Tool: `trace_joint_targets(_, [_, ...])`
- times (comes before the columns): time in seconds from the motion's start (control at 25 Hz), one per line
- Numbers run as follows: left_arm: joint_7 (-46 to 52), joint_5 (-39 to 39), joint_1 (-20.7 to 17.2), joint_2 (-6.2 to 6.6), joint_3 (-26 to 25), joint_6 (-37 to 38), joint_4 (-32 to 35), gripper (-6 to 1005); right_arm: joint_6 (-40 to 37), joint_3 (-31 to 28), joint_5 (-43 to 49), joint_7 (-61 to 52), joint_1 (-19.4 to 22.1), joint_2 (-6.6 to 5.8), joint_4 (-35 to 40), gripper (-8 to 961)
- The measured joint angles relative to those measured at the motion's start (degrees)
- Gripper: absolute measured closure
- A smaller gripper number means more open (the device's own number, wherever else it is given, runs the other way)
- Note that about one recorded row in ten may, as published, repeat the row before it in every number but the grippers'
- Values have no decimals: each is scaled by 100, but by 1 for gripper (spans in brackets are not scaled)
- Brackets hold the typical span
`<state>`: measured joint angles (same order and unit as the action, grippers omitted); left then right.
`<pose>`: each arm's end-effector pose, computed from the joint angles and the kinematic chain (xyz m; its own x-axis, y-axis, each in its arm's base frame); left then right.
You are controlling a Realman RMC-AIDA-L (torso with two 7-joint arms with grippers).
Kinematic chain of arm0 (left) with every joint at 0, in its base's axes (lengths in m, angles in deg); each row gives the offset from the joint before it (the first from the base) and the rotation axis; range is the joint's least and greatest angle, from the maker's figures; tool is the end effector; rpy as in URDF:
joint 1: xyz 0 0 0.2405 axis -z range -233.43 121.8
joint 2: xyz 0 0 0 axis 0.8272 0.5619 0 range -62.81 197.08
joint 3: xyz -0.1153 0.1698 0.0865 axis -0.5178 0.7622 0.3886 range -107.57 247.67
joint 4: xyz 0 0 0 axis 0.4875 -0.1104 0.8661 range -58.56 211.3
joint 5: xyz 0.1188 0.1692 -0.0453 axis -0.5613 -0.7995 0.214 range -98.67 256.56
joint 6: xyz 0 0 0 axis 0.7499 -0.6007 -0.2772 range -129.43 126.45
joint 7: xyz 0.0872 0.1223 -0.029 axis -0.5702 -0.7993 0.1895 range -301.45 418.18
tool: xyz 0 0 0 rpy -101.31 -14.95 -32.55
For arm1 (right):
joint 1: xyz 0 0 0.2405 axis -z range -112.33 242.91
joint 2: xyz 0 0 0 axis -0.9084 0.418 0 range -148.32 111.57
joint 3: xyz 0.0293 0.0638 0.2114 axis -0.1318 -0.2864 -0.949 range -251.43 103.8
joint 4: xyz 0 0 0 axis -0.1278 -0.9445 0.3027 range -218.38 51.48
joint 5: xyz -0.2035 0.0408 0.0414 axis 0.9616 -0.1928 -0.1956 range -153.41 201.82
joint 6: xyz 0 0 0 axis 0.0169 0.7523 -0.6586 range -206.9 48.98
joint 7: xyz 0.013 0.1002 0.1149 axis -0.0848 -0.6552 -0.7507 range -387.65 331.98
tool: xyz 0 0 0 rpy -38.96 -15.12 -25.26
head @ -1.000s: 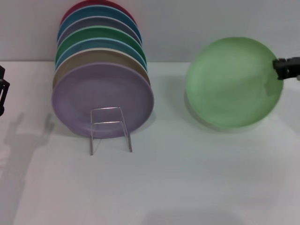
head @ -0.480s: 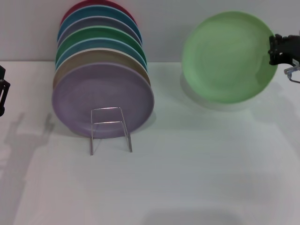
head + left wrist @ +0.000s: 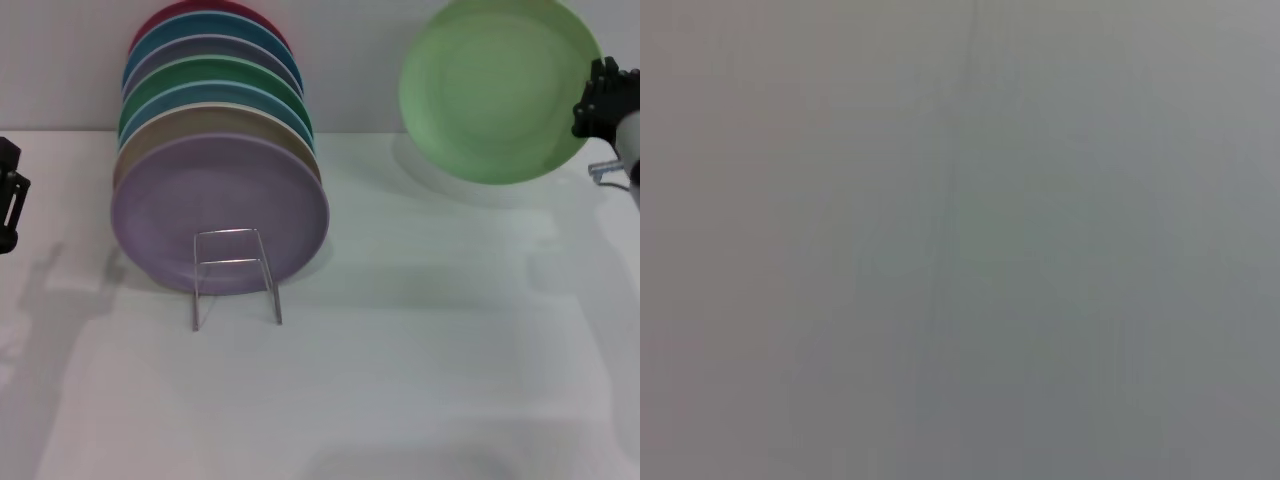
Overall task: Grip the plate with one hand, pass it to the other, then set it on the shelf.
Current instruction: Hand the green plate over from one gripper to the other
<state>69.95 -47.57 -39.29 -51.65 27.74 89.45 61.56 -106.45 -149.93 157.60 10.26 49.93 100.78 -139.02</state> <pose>-0.2744 0.2756 0.0279 0.5268 -0.3660 0.7672 0.7678 -0.1823 -0.6142 0.2233 0.3902 0.0335 0.8679 -0.0089 -0.4967 -0.4967 -0.0220 -0.8676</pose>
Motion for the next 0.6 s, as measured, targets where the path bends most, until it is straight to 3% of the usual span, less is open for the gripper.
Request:
trace_joint_targets(0.04, [144,-3,-34,-1,132,190,-2,256,-678,324,-3,-305,-48,3,360,925])
trace_joint_targets(0.08, [144,-3,-34,-1,132,190,-2,256,-678,324,-3,-305,-48,3,360,924])
trace_joint_targets(0.24, [301,-6,-147,0,460,677,-11,256,-2257,1191,-4,-1102,-95,14,1175,921])
trace_joint_targets(0.6, [287,-9,-304,-6,1328,942,-13,256,-4172,2490,-11,-1818,310,45,1941,914])
